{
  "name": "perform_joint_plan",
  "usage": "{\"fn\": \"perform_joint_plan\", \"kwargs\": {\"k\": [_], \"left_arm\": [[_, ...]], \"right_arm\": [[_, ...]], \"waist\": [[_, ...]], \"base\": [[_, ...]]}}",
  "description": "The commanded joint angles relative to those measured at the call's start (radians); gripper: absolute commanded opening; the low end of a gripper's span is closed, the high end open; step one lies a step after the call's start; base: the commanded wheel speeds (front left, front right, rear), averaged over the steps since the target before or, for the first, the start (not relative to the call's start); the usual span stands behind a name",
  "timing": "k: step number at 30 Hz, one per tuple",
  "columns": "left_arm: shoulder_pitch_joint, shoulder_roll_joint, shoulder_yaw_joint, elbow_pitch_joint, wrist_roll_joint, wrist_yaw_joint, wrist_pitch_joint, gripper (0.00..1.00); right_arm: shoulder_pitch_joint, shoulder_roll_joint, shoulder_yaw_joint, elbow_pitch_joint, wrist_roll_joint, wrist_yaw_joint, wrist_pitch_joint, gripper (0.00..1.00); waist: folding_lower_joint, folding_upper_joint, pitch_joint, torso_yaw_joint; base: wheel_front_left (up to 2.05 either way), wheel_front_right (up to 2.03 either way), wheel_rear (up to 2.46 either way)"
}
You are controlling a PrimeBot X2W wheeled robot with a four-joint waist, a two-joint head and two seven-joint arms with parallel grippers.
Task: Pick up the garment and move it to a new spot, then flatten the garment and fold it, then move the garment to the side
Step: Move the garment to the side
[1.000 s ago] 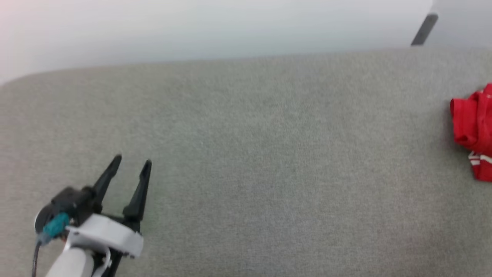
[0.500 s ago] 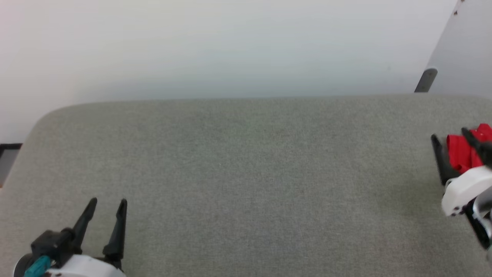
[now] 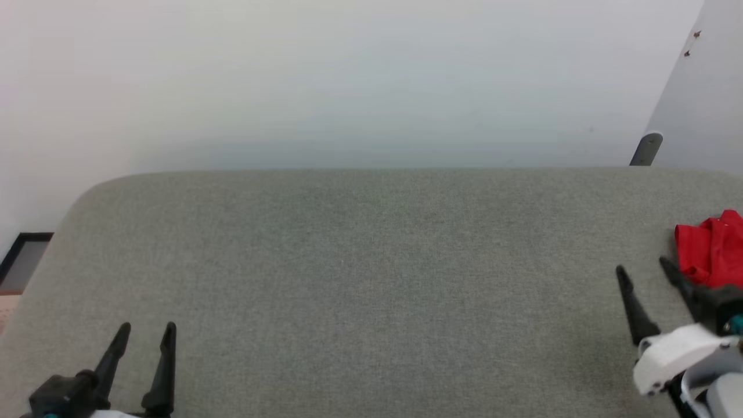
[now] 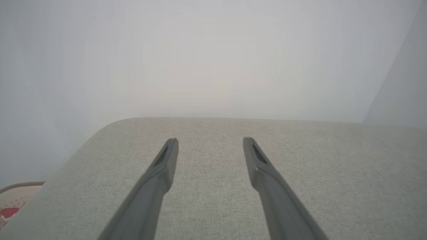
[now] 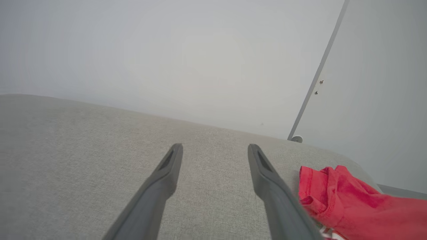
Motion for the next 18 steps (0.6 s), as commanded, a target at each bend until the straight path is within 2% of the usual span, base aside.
{"fn": "perform_joint_plan", "kwargs": {"k": [1, 18], "left_arm": [[0.013, -0.004, 0.008, 0.002, 0.008, -0.007, 0.000, 1.00], [0.029, -0.026, 0.044, 0.020, 0.024, -0.032, 0.000, 1.00]], "right_arm": [[0.031, 0.011, -0.012, -0.017, -0.007, -0.001, -0.004, 1.00], [0.242, 0.112, -0.115, -0.194, -0.073, -0.001, -0.004, 1.00]], "waist": [[0.0000, 0.0000, -0.007, 0.001], [0.0000, 0.0000, -0.028, -0.009]], "base": [[0.00, 0.00, 0.00], [0.00, 0.00, 0.00]]}}
